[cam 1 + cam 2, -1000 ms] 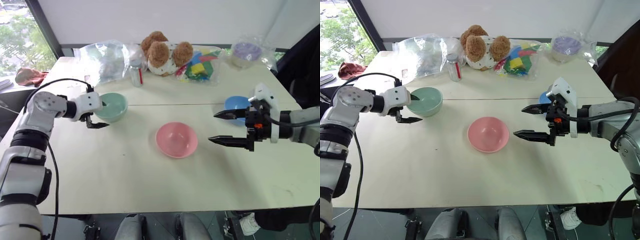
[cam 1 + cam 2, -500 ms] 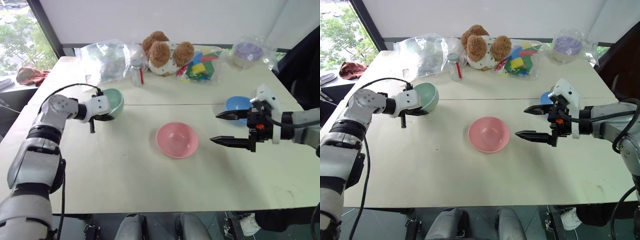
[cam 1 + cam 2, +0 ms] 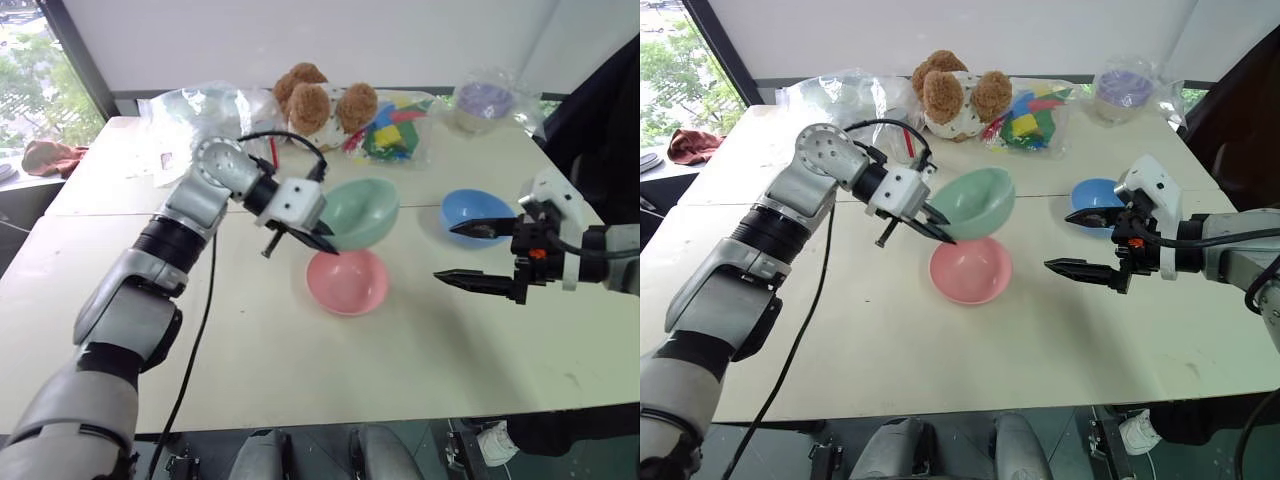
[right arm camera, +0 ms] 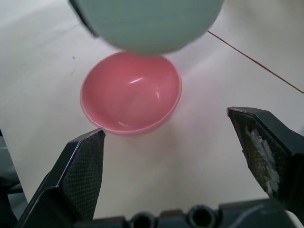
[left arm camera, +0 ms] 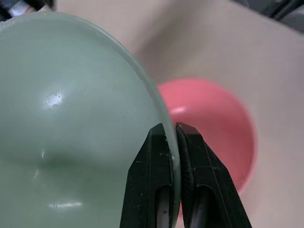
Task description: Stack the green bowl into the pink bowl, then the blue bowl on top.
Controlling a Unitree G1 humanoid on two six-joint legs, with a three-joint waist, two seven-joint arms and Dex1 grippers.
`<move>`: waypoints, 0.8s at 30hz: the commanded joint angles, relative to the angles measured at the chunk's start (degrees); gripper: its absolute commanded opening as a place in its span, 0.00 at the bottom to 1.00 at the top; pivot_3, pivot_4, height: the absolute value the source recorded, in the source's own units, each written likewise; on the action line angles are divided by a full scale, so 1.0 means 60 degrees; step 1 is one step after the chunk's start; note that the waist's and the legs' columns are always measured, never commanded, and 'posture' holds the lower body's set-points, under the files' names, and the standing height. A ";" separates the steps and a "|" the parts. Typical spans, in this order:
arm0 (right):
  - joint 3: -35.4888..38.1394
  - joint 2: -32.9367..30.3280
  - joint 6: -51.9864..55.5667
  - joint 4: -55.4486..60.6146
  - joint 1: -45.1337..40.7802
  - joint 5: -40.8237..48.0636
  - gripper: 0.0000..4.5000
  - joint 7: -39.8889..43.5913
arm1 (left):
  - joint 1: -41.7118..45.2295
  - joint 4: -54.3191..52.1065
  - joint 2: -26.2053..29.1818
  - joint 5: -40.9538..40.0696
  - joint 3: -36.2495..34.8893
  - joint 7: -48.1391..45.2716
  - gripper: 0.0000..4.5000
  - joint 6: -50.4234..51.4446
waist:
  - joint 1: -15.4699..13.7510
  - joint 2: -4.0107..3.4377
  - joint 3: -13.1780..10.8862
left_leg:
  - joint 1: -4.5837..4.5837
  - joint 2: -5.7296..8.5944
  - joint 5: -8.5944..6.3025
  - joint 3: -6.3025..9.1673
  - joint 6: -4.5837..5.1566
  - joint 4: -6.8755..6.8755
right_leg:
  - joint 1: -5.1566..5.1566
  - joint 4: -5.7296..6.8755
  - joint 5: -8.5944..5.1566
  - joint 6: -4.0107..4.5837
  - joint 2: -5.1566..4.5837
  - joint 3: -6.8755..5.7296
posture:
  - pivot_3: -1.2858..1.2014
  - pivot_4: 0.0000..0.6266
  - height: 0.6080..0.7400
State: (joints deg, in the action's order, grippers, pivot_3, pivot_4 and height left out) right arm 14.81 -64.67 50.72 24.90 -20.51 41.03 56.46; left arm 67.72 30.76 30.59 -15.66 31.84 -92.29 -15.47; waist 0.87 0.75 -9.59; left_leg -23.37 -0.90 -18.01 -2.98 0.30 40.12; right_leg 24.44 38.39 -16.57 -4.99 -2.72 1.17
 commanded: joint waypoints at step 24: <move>-0.0231 -0.0079 -0.0413 -0.0310 0.0021 -0.0867 1.00 -0.0917 | -0.0389 -0.0854 0.0588 -0.0646 -0.1978 0.1442 0.99 0.2209 | -0.0002 0.0002 -0.0001 | -0.0004 0.0008 0.0002 0.0004 -0.0002 0.0008 | -0.0005 -0.0003 0.0000 0.0000 0.0014 -0.0007 | 0.52 0.24 1.00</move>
State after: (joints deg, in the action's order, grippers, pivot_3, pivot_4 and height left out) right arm 14.46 -64.66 49.98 24.51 -18.97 38.53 51.99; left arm 63.56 26.86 32.72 -16.53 25.51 -85.98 -6.71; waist 0.86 0.76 -9.60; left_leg -23.39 -0.85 -18.00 -2.96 0.28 40.18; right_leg 24.42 38.38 -16.57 -4.99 -2.64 1.13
